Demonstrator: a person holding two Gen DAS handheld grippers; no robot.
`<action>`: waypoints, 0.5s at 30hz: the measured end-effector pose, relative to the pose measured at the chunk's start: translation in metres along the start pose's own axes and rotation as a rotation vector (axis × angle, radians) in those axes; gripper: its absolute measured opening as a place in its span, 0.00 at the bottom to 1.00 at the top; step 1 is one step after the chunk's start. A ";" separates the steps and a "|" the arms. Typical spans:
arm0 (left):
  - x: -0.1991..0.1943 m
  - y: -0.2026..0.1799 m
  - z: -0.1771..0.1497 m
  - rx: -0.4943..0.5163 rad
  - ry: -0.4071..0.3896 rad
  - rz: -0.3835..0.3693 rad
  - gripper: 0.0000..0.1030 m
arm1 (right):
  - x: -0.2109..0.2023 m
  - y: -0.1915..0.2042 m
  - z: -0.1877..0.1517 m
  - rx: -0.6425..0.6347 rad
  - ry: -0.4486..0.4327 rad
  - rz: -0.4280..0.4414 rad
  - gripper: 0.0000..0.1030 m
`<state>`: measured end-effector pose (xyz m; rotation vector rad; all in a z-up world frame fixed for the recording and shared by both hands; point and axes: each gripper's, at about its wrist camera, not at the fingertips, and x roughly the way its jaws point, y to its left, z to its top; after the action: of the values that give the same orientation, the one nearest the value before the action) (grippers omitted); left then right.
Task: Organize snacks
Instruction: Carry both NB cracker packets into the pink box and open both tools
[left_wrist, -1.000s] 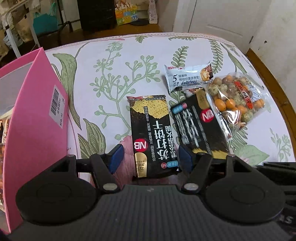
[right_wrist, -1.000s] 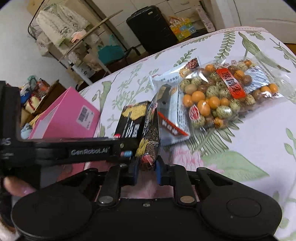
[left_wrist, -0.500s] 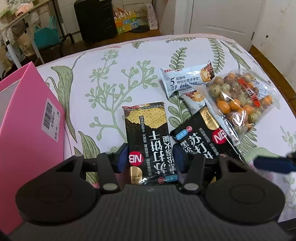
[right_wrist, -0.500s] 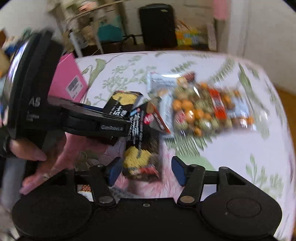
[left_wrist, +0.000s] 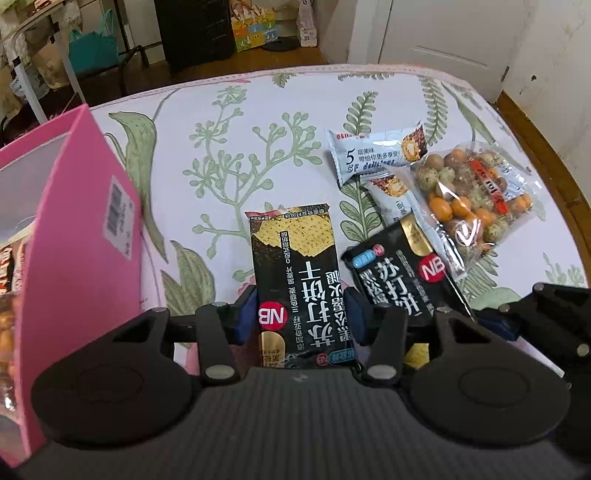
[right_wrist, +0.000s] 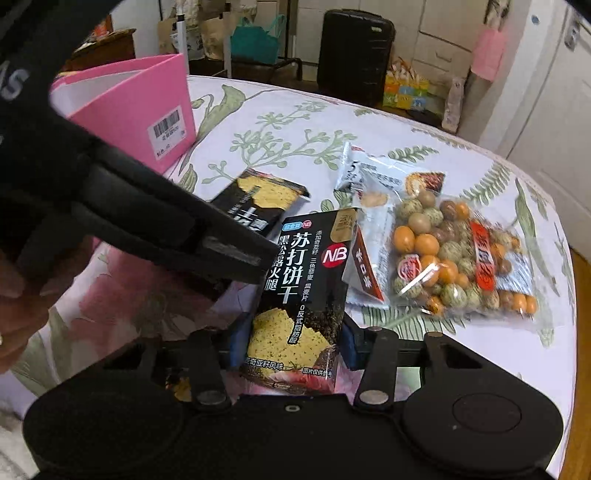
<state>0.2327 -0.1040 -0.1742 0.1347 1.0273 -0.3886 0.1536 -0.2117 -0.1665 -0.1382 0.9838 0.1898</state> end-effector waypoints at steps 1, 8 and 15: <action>-0.005 0.001 0.000 -0.003 -0.002 -0.003 0.47 | -0.003 -0.001 -0.001 0.014 -0.001 0.010 0.49; -0.051 0.011 -0.002 -0.015 -0.040 -0.033 0.47 | -0.034 -0.002 -0.008 0.118 -0.031 0.135 0.46; -0.101 0.021 -0.012 -0.006 -0.086 -0.008 0.47 | -0.068 0.009 -0.012 0.129 -0.075 0.166 0.45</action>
<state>0.1853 -0.0559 -0.0957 0.1077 0.9440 -0.3958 0.1051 -0.2121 -0.1170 0.0688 0.9302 0.2809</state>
